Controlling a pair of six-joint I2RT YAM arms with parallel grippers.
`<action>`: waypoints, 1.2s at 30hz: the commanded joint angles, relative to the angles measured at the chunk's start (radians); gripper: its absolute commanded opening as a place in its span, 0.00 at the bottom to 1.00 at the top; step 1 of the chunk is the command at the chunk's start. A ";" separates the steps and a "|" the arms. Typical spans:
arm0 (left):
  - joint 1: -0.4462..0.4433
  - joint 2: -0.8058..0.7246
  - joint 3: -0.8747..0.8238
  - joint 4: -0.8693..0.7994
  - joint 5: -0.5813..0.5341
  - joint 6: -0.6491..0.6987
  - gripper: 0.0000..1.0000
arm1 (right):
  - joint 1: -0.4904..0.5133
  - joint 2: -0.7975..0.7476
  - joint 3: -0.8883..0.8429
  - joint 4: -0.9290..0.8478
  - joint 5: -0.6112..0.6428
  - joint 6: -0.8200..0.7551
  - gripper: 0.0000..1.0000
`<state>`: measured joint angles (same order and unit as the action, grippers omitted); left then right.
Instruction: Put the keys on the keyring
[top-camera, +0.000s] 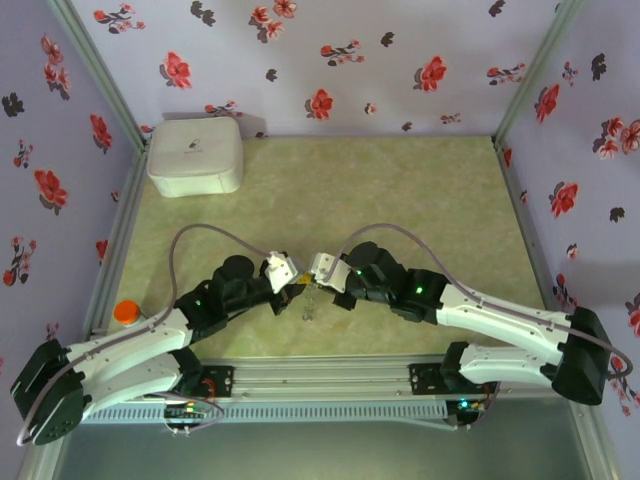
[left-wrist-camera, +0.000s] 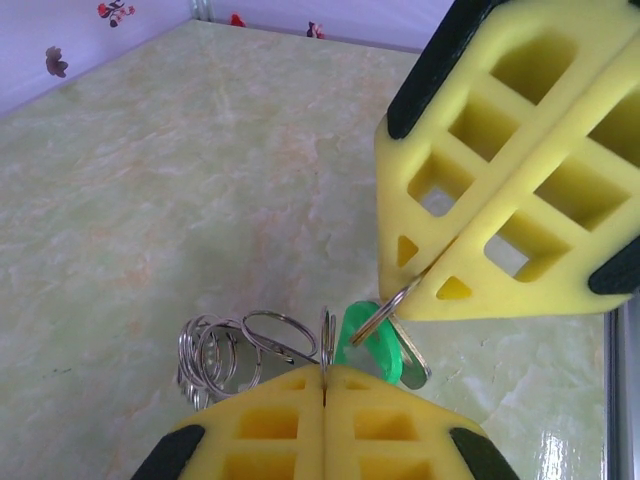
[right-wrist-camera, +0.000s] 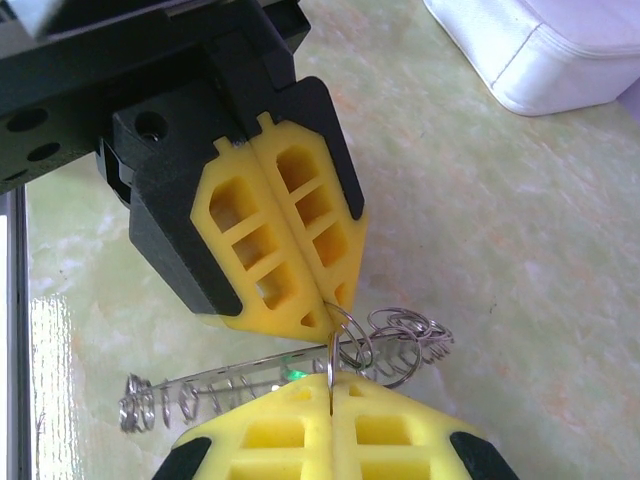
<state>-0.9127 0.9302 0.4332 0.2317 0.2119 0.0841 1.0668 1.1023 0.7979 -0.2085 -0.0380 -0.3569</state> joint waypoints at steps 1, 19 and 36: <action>-0.008 0.004 0.031 0.057 0.033 -0.015 0.00 | 0.000 0.011 0.027 0.019 -0.004 0.013 0.00; -0.009 -0.001 0.033 0.040 0.063 -0.010 0.00 | 0.002 0.020 0.030 0.059 0.029 0.038 0.00; -0.009 -0.023 0.026 0.048 0.063 0.011 0.00 | 0.001 0.021 0.003 0.158 0.088 0.240 0.00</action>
<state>-0.9134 0.9276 0.4332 0.2535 0.2356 0.0849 1.0679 1.1225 0.7975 -0.1734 0.0032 -0.1921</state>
